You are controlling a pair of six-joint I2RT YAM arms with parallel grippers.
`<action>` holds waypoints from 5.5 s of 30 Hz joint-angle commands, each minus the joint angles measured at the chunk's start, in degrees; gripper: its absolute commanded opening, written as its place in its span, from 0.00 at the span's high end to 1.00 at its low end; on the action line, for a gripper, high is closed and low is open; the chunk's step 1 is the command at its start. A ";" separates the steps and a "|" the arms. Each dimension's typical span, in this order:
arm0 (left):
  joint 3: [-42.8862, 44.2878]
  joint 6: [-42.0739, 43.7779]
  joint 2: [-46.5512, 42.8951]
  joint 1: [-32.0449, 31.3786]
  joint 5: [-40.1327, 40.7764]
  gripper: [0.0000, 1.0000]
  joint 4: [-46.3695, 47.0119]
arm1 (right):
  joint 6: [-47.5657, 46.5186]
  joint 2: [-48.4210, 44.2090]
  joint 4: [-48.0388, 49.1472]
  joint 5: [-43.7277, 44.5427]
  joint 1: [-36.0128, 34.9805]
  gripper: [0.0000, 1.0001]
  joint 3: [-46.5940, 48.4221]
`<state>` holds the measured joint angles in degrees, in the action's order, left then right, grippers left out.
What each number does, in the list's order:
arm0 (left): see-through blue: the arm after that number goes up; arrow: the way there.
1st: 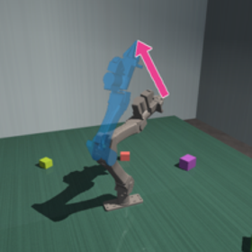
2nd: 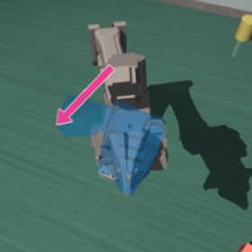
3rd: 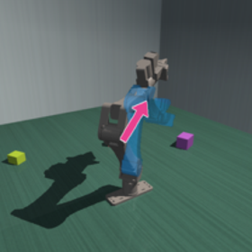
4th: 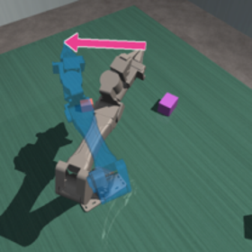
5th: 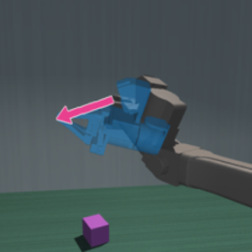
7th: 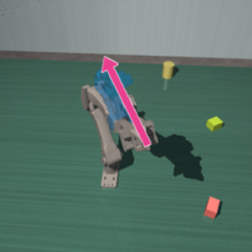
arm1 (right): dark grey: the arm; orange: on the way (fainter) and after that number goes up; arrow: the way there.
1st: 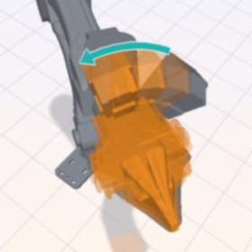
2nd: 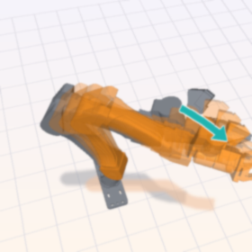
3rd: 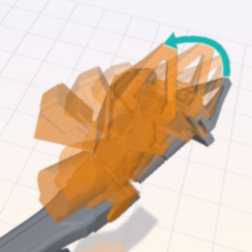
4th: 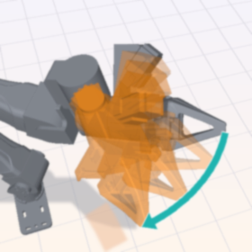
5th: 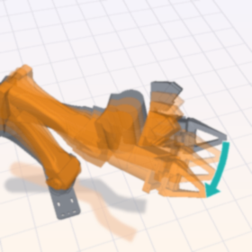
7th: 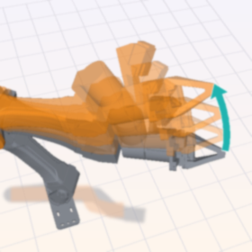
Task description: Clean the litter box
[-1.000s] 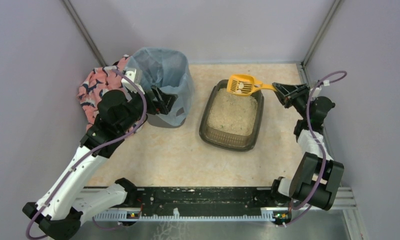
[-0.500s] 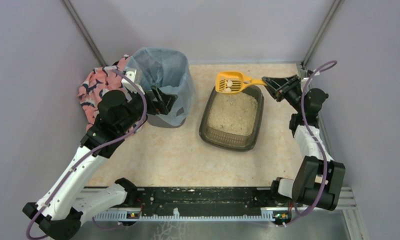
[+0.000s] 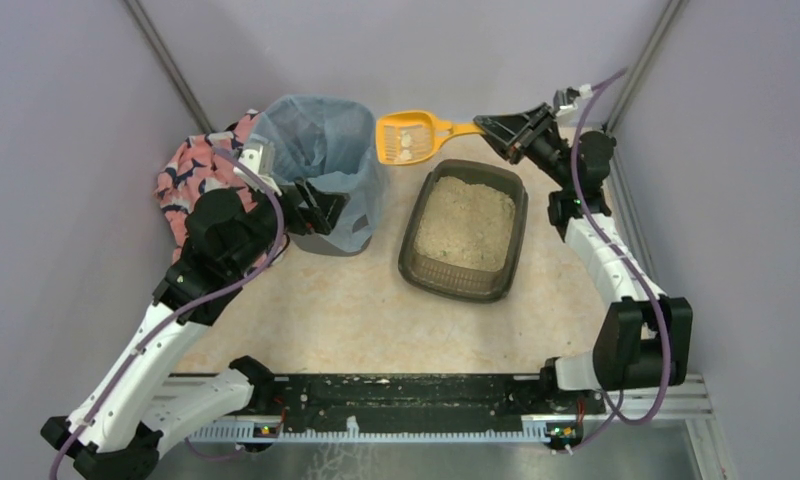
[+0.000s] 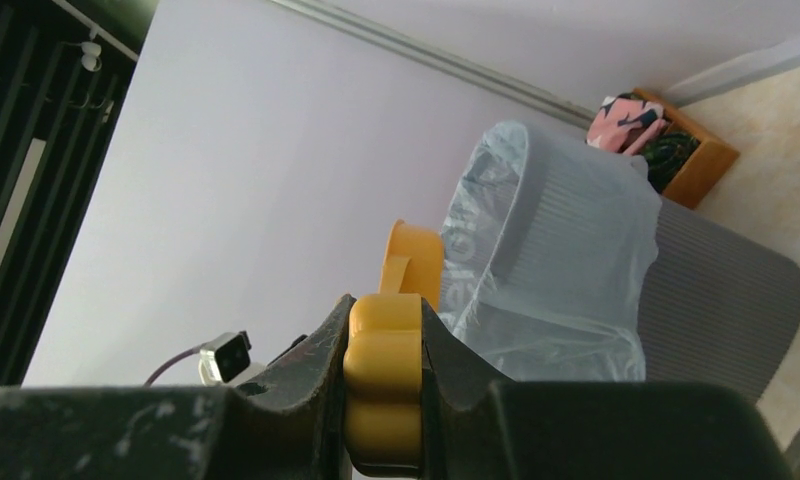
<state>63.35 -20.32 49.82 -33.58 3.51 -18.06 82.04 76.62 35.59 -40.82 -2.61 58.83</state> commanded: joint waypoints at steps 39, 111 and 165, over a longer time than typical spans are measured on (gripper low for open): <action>-1.26 0.16 -3.00 0.36 4.75 0.01 -3.55 | -86.12 29.67 -41.81 36.65 -40.20 1.00 60.17; -9.03 -2.59 10.51 -4.83 -15.89 0.01 9.83 | -80.24 12.94 -65.51 75.10 -25.60 1.00 34.21; -12.14 -3.15 11.67 -4.75 -18.18 0.01 13.89 | -81.38 12.34 -53.64 71.14 -28.85 1.00 24.46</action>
<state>51.22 -23.33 60.86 -38.15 -13.26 -6.74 0.03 93.43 -21.54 29.12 -31.14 83.57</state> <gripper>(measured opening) 0.987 0.201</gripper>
